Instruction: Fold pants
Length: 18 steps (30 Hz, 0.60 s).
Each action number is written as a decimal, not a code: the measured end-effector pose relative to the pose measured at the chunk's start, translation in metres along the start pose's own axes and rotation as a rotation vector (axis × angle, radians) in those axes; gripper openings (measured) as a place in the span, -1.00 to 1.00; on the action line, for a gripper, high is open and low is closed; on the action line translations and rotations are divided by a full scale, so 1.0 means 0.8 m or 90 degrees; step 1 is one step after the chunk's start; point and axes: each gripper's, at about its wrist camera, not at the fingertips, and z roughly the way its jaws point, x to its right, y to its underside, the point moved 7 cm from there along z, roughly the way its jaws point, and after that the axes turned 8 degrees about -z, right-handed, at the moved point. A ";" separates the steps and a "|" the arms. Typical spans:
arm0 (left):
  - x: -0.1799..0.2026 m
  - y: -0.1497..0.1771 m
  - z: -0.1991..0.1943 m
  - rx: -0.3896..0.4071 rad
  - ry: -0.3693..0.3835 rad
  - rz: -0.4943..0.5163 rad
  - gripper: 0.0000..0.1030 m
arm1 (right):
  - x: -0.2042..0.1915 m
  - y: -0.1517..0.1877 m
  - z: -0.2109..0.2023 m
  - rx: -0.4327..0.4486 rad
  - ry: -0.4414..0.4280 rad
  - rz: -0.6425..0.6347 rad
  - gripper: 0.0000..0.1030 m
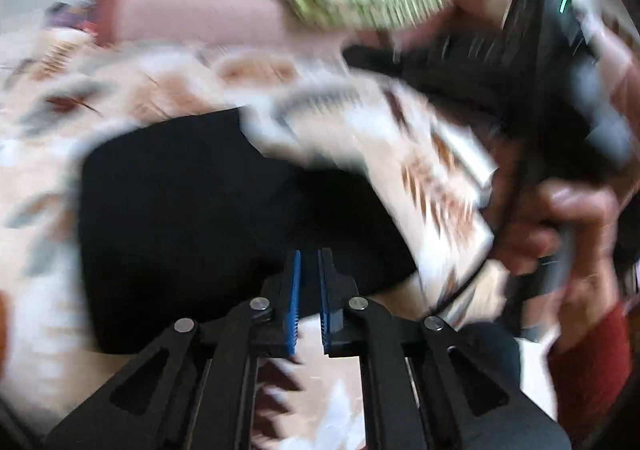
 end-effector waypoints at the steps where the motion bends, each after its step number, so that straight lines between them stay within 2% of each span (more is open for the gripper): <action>1: 0.006 0.009 0.017 -0.026 -0.003 0.004 -0.89 | 0.013 0.012 -0.006 -0.009 0.004 0.026 -0.89; 2: 0.010 0.016 0.024 -0.040 0.003 0.004 -0.89 | 0.021 0.020 -0.010 -0.013 0.003 0.043 -0.86; 4: 0.020 0.021 0.013 -0.032 0.017 0.019 -0.89 | 0.033 0.037 -0.022 -0.015 0.004 0.062 -0.54; 5: 0.022 0.024 0.003 -0.030 0.019 0.028 -0.89 | 0.035 0.041 -0.023 -0.015 -0.003 0.068 -0.23; 6: 0.019 0.023 -0.008 -0.028 0.021 0.034 -0.88 | 0.032 0.047 -0.022 -0.019 -0.023 0.080 -0.05; 7: 0.016 0.020 -0.021 -0.023 0.025 0.038 -0.86 | 0.028 0.052 -0.017 -0.027 -0.039 0.087 -0.02; 9: 0.005 0.002 -0.041 -0.005 0.011 0.046 -0.67 | 0.018 0.060 -0.004 -0.042 -0.055 0.085 0.08; 10: -0.009 -0.009 -0.054 0.012 -0.007 0.050 -0.23 | 0.011 0.067 -0.002 -0.047 -0.059 0.081 0.15; 11: -0.019 -0.020 -0.060 0.026 -0.020 0.051 0.33 | 0.005 0.074 0.005 -0.054 -0.063 0.079 0.32; 12: -0.033 -0.033 -0.068 0.045 -0.031 0.046 0.49 | 0.000 0.079 0.009 -0.060 -0.066 0.082 0.48; 14: -0.069 -0.063 -0.083 0.088 -0.072 0.027 0.53 | -0.005 0.086 0.027 -0.071 -0.071 0.098 0.48; 18: -0.125 -0.089 -0.082 0.100 -0.107 -0.034 0.53 | -0.015 0.092 0.064 -0.095 -0.066 0.128 0.48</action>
